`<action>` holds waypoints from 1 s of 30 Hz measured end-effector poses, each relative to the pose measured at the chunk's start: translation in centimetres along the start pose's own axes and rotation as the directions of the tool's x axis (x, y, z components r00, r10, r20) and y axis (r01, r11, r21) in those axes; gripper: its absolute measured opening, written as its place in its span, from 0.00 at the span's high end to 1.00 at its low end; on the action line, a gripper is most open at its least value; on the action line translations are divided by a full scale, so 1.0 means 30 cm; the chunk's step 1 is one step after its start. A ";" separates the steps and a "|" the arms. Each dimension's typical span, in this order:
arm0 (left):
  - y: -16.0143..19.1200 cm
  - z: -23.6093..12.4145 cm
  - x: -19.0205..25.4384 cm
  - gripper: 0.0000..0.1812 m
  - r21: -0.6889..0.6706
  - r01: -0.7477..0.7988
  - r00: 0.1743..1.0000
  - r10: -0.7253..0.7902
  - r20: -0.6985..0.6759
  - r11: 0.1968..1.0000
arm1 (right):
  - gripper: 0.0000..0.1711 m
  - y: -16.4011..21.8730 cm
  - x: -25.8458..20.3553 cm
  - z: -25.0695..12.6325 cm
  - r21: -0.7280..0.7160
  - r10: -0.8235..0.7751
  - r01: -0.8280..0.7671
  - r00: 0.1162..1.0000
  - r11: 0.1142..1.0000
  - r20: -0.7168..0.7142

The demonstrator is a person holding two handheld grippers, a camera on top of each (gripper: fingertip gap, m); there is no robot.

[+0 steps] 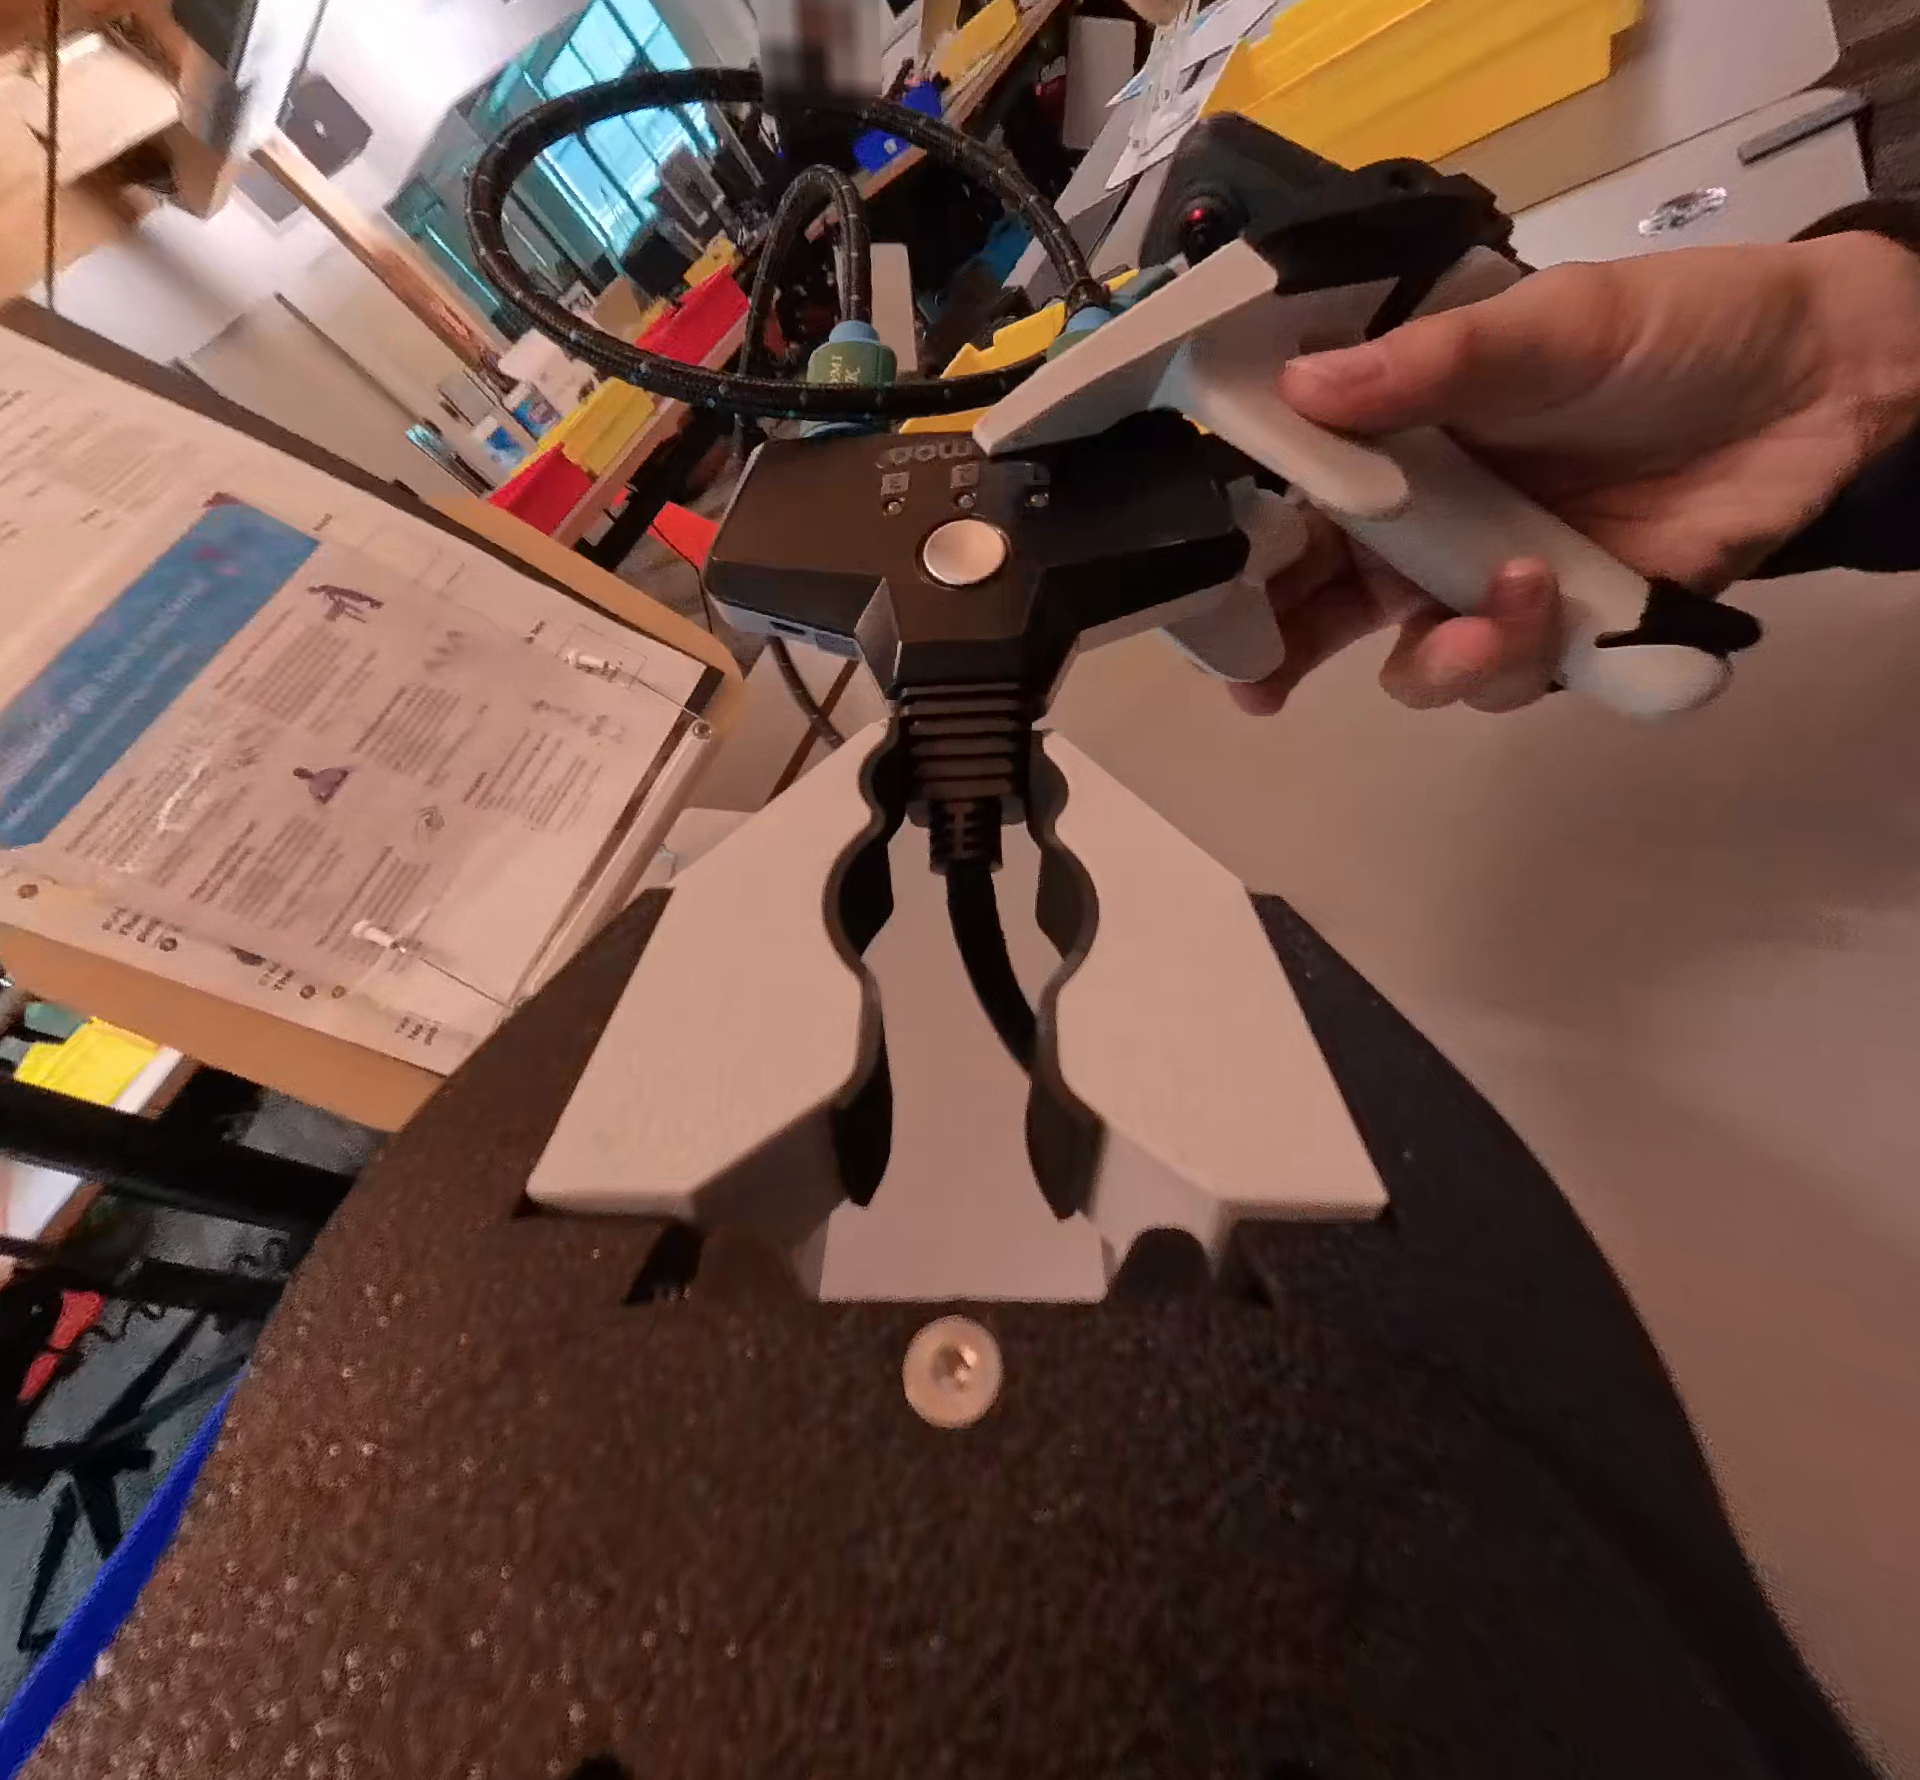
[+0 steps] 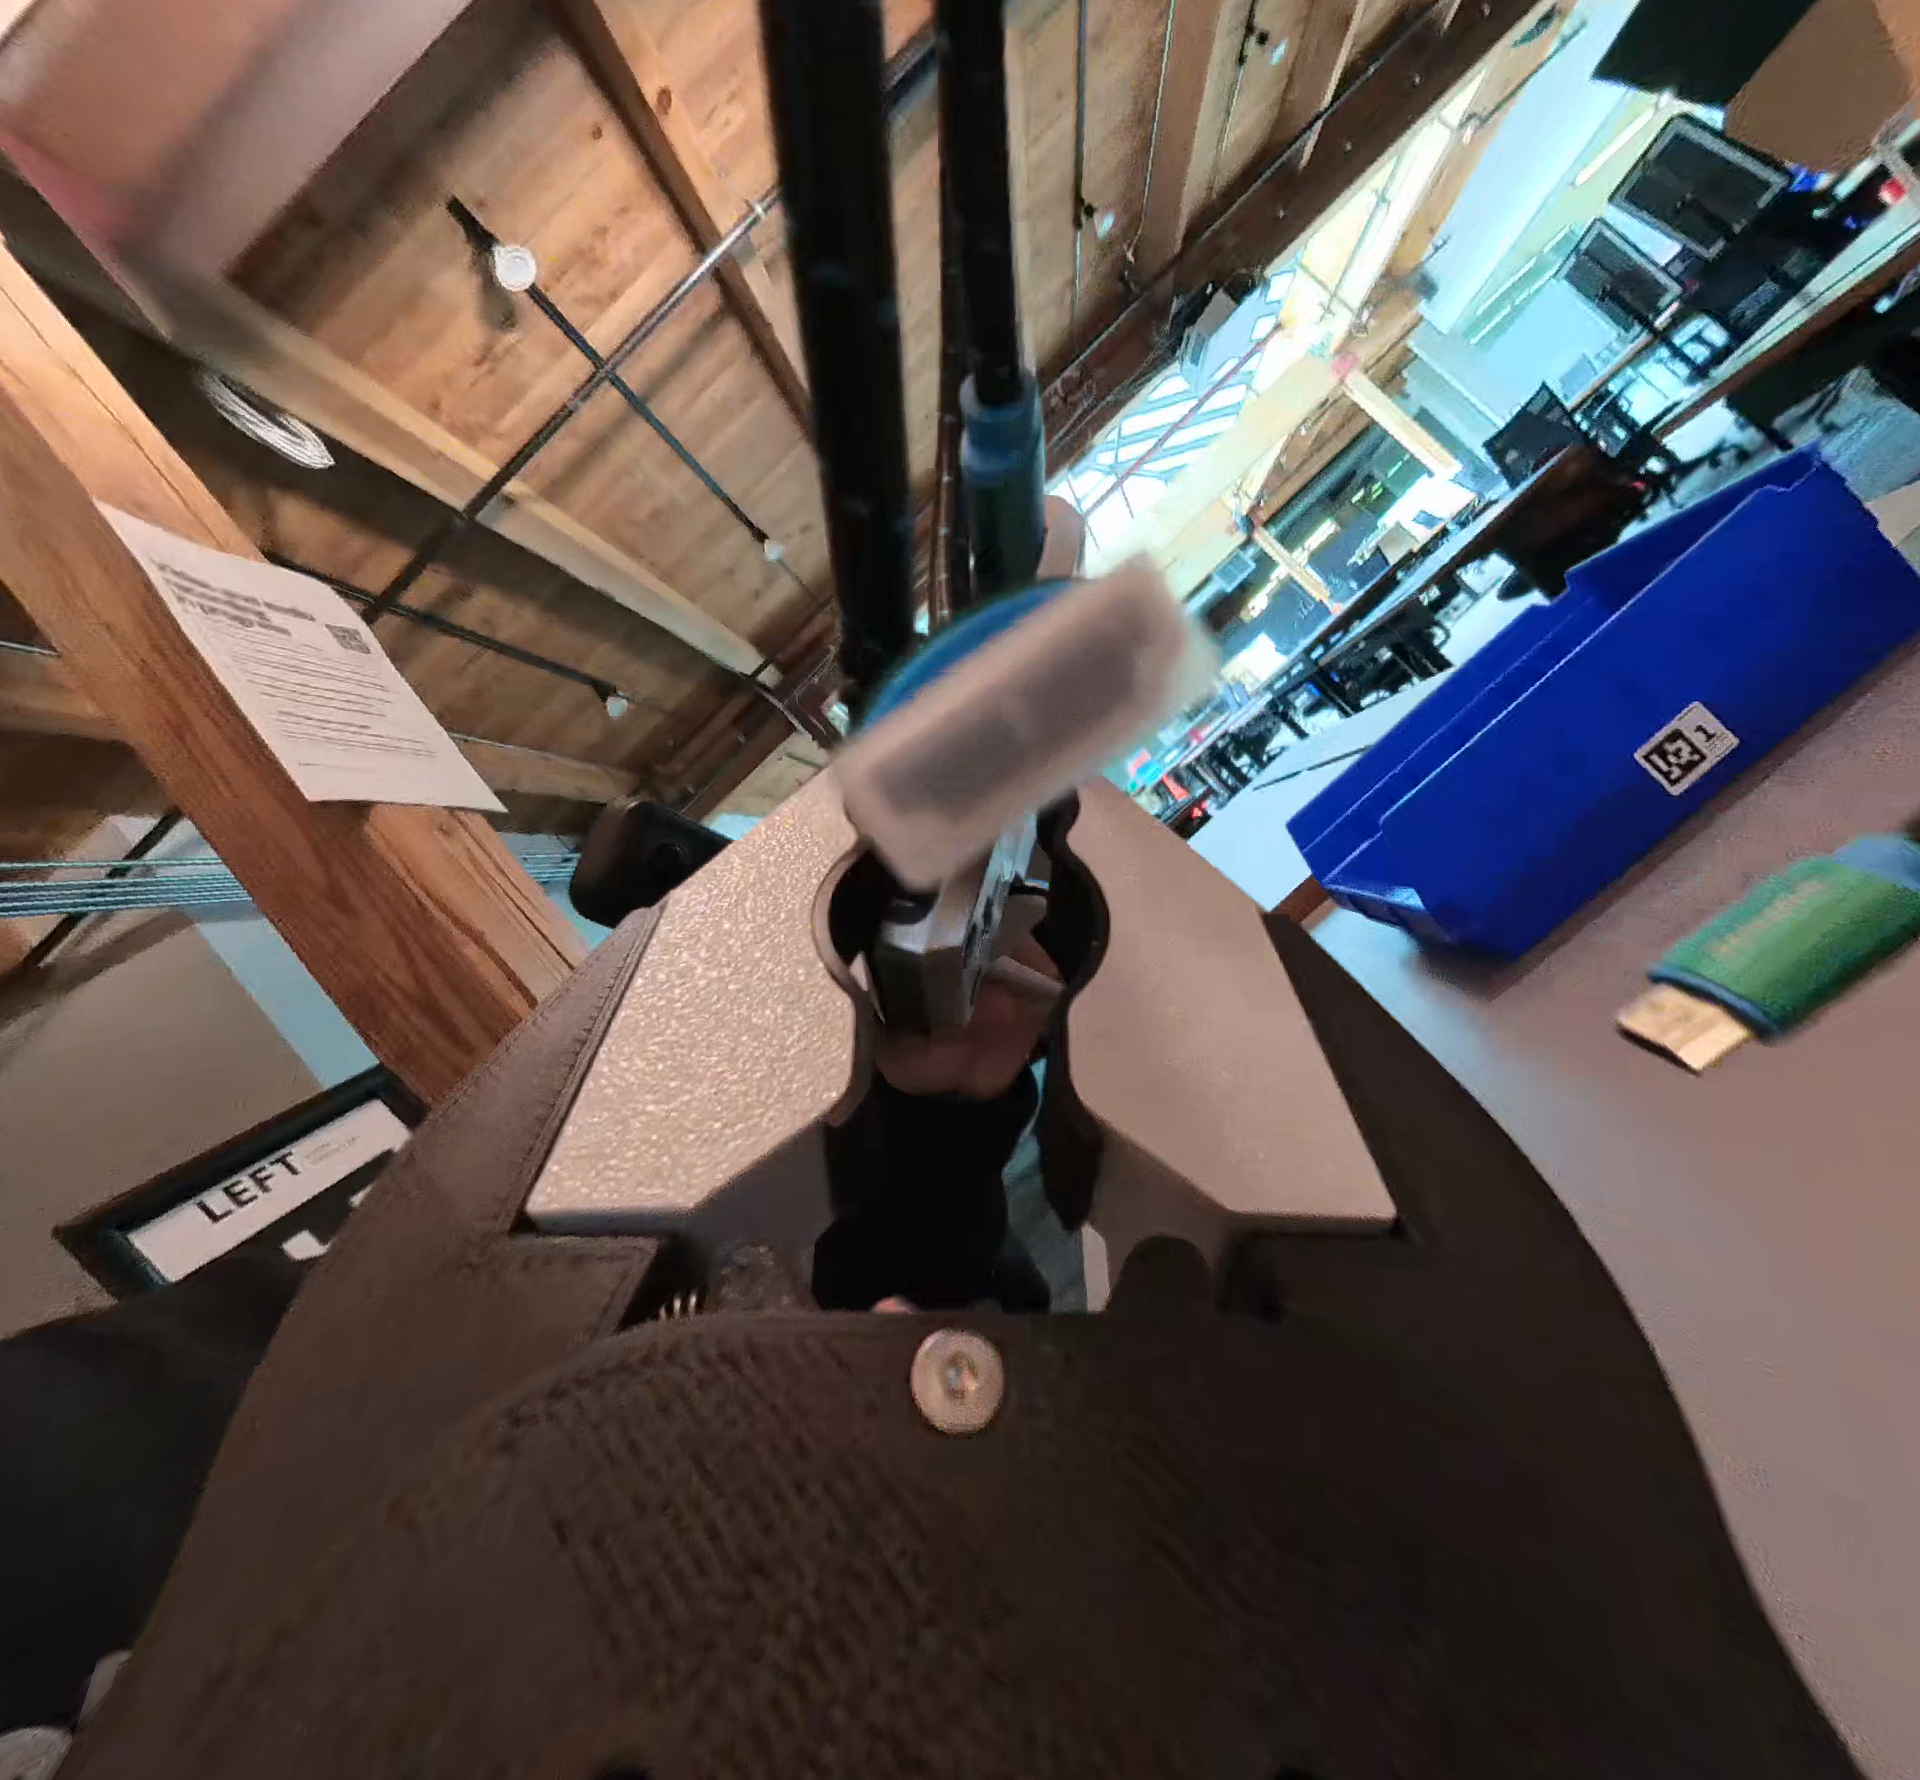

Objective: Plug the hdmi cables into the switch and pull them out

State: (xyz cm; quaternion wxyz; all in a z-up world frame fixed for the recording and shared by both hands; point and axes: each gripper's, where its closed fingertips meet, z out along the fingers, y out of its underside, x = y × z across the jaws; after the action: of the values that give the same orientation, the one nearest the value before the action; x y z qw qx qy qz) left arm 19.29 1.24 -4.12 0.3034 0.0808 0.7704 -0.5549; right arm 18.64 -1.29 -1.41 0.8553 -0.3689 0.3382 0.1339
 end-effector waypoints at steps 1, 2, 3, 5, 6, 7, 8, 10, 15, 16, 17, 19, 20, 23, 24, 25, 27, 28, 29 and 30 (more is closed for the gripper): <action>0.005 0.007 0.007 0.89 0.013 -0.020 1.000 0.020 -0.002 1.000 | 0.86 0.005 0.011 -0.014 0.013 -0.007 0.007 1.000 1.000 0.000; 0.010 0.015 0.014 0.89 0.026 -0.030 0.999 0.030 -0.012 0.999 | 0.87 0.007 0.025 -0.027 0.040 0.025 -0.025 1.000 0.999 0.001; 0.016 0.024 0.018 0.89 0.044 -0.021 1.000 0.022 -0.021 0.999 | 0.88 0.004 0.040 -0.038 0.085 0.085 -0.086 0.996 0.993 0.008; 0.018 0.030 0.015 0.88 0.082 0.039 0.999 -0.038 -0.016 0.996 | 0.88 -0.010 0.074 -0.060 0.190 0.204 -0.207 0.978 0.960 0.036; 0.012 0.021 0.009 0.86 0.095 0.069 0.998 -0.069 -0.005 0.993 | 0.89 -0.018 0.095 -0.074 0.244 0.260 -0.263 0.965 0.933 0.044; 0.000 0.003 0.006 0.85 0.104 0.092 0.996 -0.093 0.003 0.990 | 0.89 -0.021 0.115 -0.089 0.283 0.309 -0.310 0.950 0.908 0.049; -0.013 -0.018 0.007 0.85 0.112 0.108 0.994 -0.109 0.001 0.988 | 0.89 -0.016 0.132 -0.100 0.303 0.345 -0.342 0.938 0.889 0.048; -0.024 -0.051 0.011 0.85 0.118 0.136 0.991 -0.137 -0.005 0.984 | 0.89 0.001 0.152 -0.112 0.324 0.396 -0.386 0.917 0.864 0.036; 0.023 -0.061 0.024 0.86 0.194 0.255 0.967 -0.250 -0.046 0.947 | 0.88 0.049 0.120 -0.091 0.337 0.475 -0.470 0.877 0.816 0.073; 0.018 -0.069 0.024 0.87 0.234 0.272 0.962 -0.267 -0.054 0.933 | 0.88 0.056 0.114 -0.088 0.328 0.480 -0.476 0.874 0.816 0.074; 0.017 -0.074 0.028 0.87 0.258 0.289 0.957 -0.281 -0.068 0.922 | 0.88 0.062 0.112 -0.088 0.316 0.479 -0.474 0.875 0.822 0.067; 0.015 -0.075 0.051 0.91 0.277 0.310 0.950 -0.287 -0.119 0.910 | 0.89 0.066 0.113 -0.092 0.319 0.468 -0.456 0.883 0.831 0.043; 0.012 -0.076 0.054 0.92 0.291 0.302 0.953 -0.279 -0.119 0.908 | 0.89 0.067 0.109 -0.093 0.318 0.467 -0.456 0.883 0.831 0.046; 0.012 -0.080 0.057 0.91 0.302 0.297 0.954 -0.269 -0.131 0.906 | 0.89 0.073 0.108 -0.094 0.304 0.448 -0.431 0.894 0.849 0.018; 0.009 -0.083 0.064 0.88 0.305 0.296 0.953 -0.262 -0.150 0.905 | 0.89 0.074 0.110 -0.093 0.297 0.441 -0.425 0.897 0.855 0.013; 0.004 -0.087 0.068 0.82 0.312 0.296 0.953 -0.257 -0.161 0.903 | 0.89 0.076 0.113 -0.094 0.293 0.437 -0.420 0.899 0.859 0.009; 0.015 -0.084 0.056 0.84 0.301 0.295 0.954 -0.265 -0.136 0.907 | 0.89 0.081 0.117 -0.095 0.292 0.437 -0.419 0.900 0.860 0.004; 0.020 -0.080 0.057 0.86 0.292 0.288 0.957 -0.260 -0.132 0.912 | 0.89 0.090 0.113 -0.090 0.278 0.431 -0.415 0.902 0.866 0.004; 0.026 -0.075 0.062 0.86 0.279 0.282 0.958 -0.254 -0.131 0.918 | 0.89 0.099 0.107 -0.084 0.266 0.425 -0.411 0.905 0.872 0.004; 0.038 -0.066 0.064 0.86 0.255 0.277 0.959 -0.252 -0.126 0.926 | 0.89 0.106 0.101 -0.076 0.257 0.420 -0.407 0.908 0.876 0.006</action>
State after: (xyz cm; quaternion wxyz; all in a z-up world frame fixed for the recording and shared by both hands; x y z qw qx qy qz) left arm 17.54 3.06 -5.72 0.1764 0.0418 0.7042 -0.6864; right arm 18.24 -0.81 -6.31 0.8381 -0.1795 0.4447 0.2600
